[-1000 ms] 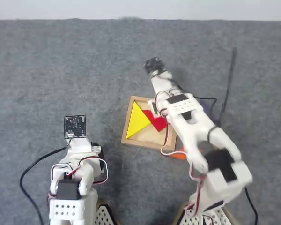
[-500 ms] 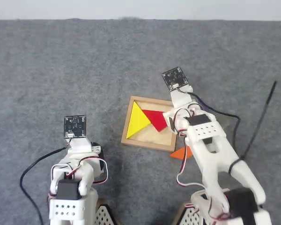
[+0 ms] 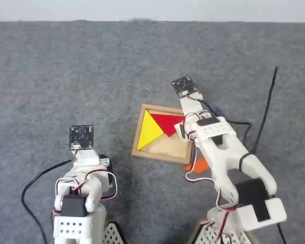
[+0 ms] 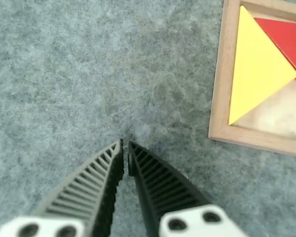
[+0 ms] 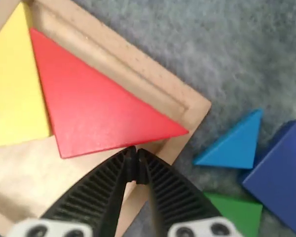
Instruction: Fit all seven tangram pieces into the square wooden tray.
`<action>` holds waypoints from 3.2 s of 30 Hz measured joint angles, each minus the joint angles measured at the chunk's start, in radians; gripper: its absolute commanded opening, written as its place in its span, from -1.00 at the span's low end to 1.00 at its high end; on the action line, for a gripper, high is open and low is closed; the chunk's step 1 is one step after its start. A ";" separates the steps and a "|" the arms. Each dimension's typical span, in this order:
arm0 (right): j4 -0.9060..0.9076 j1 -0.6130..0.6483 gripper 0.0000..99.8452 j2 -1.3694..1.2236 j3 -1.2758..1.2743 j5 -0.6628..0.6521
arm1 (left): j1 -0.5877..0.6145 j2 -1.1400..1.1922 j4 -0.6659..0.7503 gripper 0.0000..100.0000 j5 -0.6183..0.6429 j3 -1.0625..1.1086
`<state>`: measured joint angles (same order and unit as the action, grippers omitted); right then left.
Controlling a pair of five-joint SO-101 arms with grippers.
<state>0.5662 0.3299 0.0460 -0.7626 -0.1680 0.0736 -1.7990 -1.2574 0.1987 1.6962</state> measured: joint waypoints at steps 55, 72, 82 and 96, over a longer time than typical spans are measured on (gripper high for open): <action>0.150 0.077 -0.80 0.011 0.002 0.043 | 0.000 0.000 0.000 -0.97 0.000 0.000; 0.150 -0.026 -0.99 -0.021 0.107 0.160 | 0.000 0.000 0.000 -0.97 0.000 0.000; 0.158 -0.091 -0.99 -0.176 0.224 0.163 | 0.000 0.000 0.000 -0.97 0.000 0.000; 0.184 -0.132 -0.56 0.098 0.098 0.163 | 0.000 0.000 0.000 -0.97 0.000 0.000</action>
<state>0.7503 0.1979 0.1442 -0.6644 -0.0054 0.0736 -1.7990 -1.2574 0.1987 1.6962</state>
